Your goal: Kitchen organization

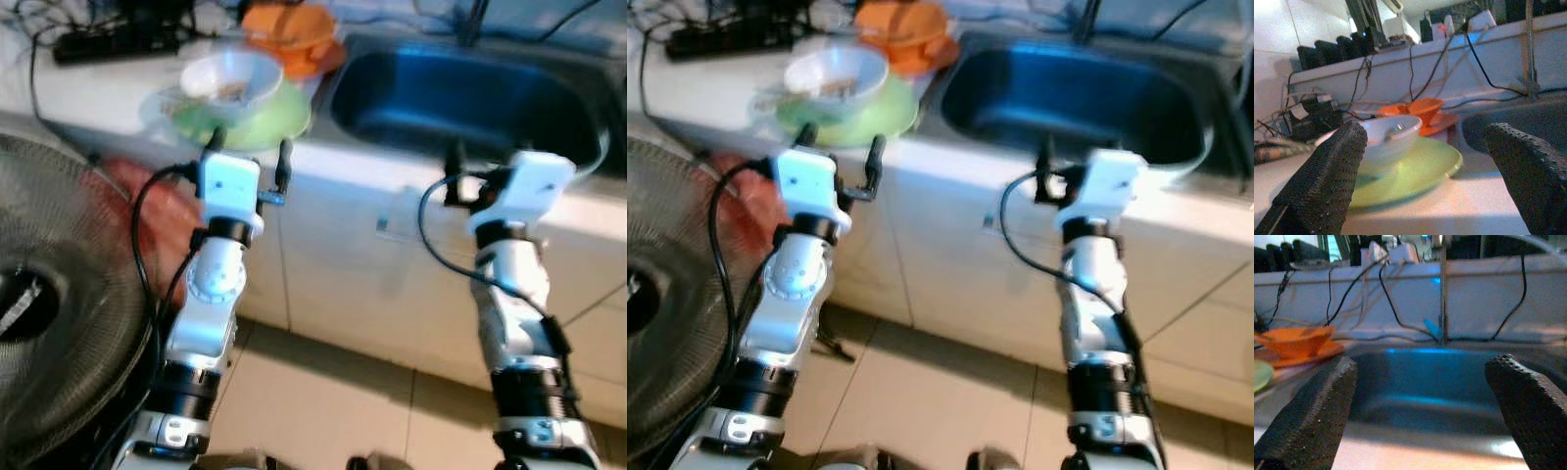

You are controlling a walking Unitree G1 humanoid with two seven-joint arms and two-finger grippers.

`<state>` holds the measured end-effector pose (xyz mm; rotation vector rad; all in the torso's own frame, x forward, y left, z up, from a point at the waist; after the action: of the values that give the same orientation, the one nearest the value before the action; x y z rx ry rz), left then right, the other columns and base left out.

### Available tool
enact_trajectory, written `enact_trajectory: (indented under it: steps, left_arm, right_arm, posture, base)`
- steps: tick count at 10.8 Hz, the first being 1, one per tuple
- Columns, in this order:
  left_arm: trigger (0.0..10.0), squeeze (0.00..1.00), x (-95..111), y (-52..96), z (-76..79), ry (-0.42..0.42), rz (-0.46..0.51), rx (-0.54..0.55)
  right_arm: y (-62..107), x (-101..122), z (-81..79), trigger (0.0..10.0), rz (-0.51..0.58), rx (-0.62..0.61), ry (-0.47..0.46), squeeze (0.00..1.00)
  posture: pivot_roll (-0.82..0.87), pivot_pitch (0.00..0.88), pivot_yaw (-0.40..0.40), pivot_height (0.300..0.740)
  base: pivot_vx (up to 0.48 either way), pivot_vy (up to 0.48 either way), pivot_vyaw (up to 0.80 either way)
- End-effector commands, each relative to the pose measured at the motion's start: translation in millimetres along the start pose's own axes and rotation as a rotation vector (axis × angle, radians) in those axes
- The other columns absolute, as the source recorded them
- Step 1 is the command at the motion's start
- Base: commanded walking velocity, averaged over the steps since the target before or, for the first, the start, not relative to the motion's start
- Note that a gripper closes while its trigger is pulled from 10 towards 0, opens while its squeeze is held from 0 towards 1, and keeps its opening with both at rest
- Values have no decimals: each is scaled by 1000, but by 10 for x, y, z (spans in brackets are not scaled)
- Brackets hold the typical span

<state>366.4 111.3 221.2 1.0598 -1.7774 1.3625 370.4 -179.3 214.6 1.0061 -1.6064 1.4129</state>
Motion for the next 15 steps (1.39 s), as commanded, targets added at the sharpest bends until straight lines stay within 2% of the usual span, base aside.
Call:
enact_trajectory:
  steps: [1,6,10,15]
  left_arm:
    - [10000,0,-32,10,-77,-14,-12,14]
    - [10000,0,-29,13,-82,-15,-9,16]
    - [10000,0,25,0,26,-20,17,-25]
    - [10000,0,89,-3,64,-38,55,-38]
  right_arm:
    - [5,-5,-86,10000,-2,22,-21,0]
    - [1,26,-98,10000,19,25,-27,0]
    - [11,27,-87,10000,23,21,-22,0]
    - [-1,25,-95,10000,23,28,-26,0]
  posture:
    - [26,152,5,740]
    - [29,145,5,740]
    - [21,146,11,740]
    - [25,148,6,740]
  base:
    - [322,0,-800]
    - [320,0,0]
    - [312,0,0]
    - [0,0,0]
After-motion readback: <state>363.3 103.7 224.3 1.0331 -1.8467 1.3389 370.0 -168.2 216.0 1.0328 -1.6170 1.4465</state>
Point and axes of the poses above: a point about 5 cm out from each wrist's last joint towards the gripper, its own y axis pointing back from the gripper into the wrist, its own x axis along the axis of the wrist's last joint, z = x × y, the point moved 4 cm from there along -y, pointing out of the wrist towards the gripper, and after that the axes turned 4 degrees about -y, right-handed, at the moved point
